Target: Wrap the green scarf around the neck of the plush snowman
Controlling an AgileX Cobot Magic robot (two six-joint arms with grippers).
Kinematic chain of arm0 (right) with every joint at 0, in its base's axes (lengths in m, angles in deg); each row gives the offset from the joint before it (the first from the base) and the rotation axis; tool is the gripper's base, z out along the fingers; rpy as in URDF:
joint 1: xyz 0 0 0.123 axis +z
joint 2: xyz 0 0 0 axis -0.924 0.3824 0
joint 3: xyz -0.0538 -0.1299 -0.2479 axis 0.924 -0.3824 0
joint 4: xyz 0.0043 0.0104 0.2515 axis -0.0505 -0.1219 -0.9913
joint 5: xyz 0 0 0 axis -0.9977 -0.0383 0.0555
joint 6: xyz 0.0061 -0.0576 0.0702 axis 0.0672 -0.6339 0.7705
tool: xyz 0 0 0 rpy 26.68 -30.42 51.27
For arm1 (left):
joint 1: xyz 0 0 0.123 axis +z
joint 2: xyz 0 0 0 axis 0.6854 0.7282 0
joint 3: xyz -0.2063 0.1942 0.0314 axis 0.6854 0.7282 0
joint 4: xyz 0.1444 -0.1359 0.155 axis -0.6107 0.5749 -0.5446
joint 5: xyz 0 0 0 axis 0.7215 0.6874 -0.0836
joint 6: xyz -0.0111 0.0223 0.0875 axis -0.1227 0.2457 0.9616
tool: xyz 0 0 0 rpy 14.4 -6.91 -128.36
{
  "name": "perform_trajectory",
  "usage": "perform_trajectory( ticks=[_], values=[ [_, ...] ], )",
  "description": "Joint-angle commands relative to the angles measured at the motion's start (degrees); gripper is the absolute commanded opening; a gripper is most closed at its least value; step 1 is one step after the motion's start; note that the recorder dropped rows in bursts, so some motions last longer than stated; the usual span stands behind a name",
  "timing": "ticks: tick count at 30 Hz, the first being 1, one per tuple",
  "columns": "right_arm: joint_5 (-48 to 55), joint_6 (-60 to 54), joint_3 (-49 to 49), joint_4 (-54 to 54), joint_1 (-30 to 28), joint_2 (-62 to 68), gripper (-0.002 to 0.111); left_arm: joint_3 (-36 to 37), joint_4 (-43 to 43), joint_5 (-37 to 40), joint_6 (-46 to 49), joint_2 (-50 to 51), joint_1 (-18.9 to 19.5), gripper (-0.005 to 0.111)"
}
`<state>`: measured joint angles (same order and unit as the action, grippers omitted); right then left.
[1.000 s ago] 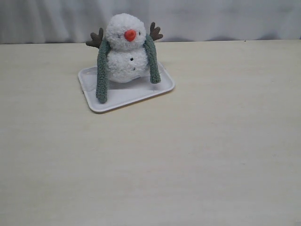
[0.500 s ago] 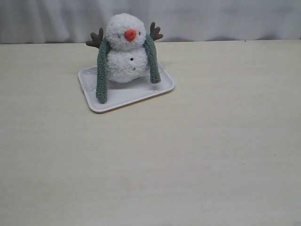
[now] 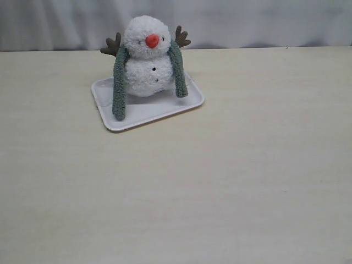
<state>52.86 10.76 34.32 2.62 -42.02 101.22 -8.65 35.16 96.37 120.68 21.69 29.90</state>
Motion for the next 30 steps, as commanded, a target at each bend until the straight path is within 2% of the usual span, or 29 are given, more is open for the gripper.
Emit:
perform_trajectory(
  ticks=[1, 3, 5, 9, 13, 21, 30],
  values=[
    [-0.46, 0.05, -0.21, 0.0, -0.03, -0.19, 0.004, 4.62, -28.34, -7.33, -34.52, -3.76, -0.01, 0.014],
    [-0.46, 0.05, -0.21, 0.0, -0.03, -0.19, 0.004, 7.86, -41.75, -11.47, -47.26, -6.14, -0.01, 0.014],
    [-0.46, 0.05, -0.21, 0.0, -0.03, -0.19, 0.004, 11.04, -46.75, -14.52, -49.84, -9.07, -0.01, 0.014],
    [-0.46, 0.05, -0.21, 0.0, -0.03, -0.19, 0.004, 16.7, -46.66, -17.59, -41.77, -14.35, 0.35, 0.014],
    [-0.46, 0.05, -0.21, 0.0, -0.03, -0.19, 0.004, 22.47, -46.66, -18.52, -36.56, -19.74, 2.38, 0.014],
    [-0.46, 0.04, -0.21, 0.0, -0.03, -0.3, 0.004, 30.27, -45.8, -19.11, -35.72, -20.23, 10.7, 0.014],
    [-0.46, 0.04, -0.21, 0.0, -0.03, -0.3, 0.004, 35.19, -46.21, -19.61, -35.72, -20.23, 12.35, 0.014]
  ],
)
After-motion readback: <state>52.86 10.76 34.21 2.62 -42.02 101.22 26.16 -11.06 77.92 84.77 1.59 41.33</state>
